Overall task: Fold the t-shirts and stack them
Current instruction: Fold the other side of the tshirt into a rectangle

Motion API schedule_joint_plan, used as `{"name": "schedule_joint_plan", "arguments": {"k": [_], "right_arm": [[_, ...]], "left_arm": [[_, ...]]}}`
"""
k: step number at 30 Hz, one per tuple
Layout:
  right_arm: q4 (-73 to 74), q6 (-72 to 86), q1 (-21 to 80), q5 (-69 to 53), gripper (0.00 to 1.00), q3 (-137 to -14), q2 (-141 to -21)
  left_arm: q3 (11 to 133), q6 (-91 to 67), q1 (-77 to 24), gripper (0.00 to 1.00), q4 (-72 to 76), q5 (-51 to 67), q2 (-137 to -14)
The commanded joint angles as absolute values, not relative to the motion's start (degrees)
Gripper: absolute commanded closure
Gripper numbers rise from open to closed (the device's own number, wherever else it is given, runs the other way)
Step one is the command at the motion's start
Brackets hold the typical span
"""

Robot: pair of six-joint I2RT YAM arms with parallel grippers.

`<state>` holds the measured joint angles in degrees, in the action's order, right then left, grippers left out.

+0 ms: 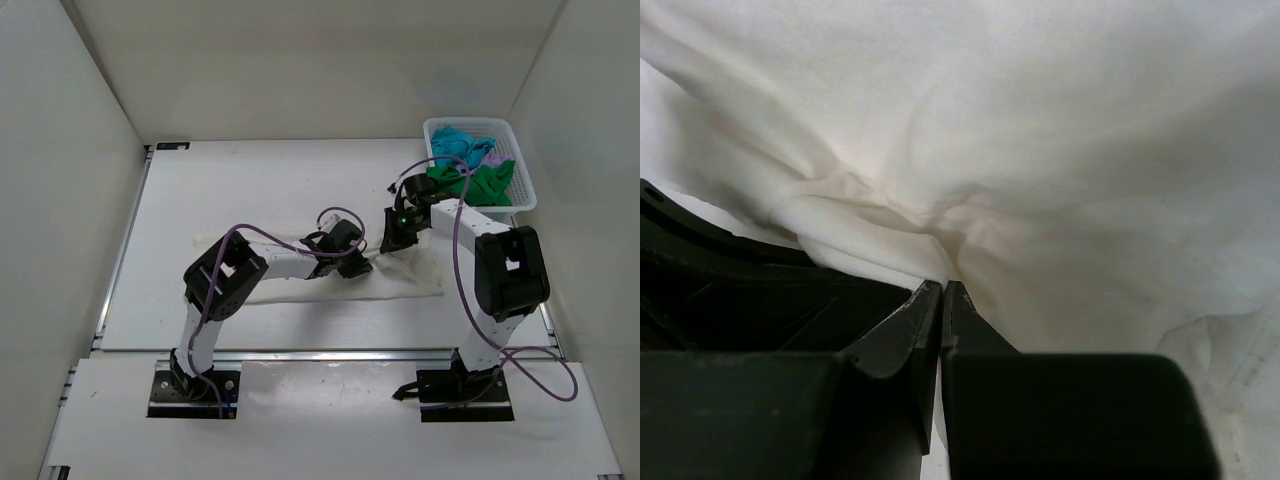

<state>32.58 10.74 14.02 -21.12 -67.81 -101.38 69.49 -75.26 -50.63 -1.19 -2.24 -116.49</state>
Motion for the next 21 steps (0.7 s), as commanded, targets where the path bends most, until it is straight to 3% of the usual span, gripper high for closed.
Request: {"name": "schedule_joint_plan", "arguments": {"k": [1,4,7,11,21], "right_arm": [[31.5,10.5,13.0,-21.6,1.00,-67.5,-98.7],[31.6,10.1,12.7,-22.2,0.98,-67.2,-98.7],[31.6,10.1,12.8,-21.9,0.88,-66.8,-98.0],[31.2,10.9,12.0,-23.6,0.76,-66.4,-97.0],[32.3,11.5,11.0,-23.9,0.67,-66.7,-93.3]], "left_arm": [[70.7,-77.7,-50.6,0.79,-0.6,-4.0,-116.6],[70.4,-77.5,-50.4,0.94,-0.6,-3.0,-116.5],[70.0,-76.8,-50.4,0.99,-0.9,-2.2,-115.1],[67.9,-76.8,-50.1,1.00,-0.8,-1.8,-112.1],[60.7,-76.3,-49.8,1.00,0.6,0.4,-104.3]]}}
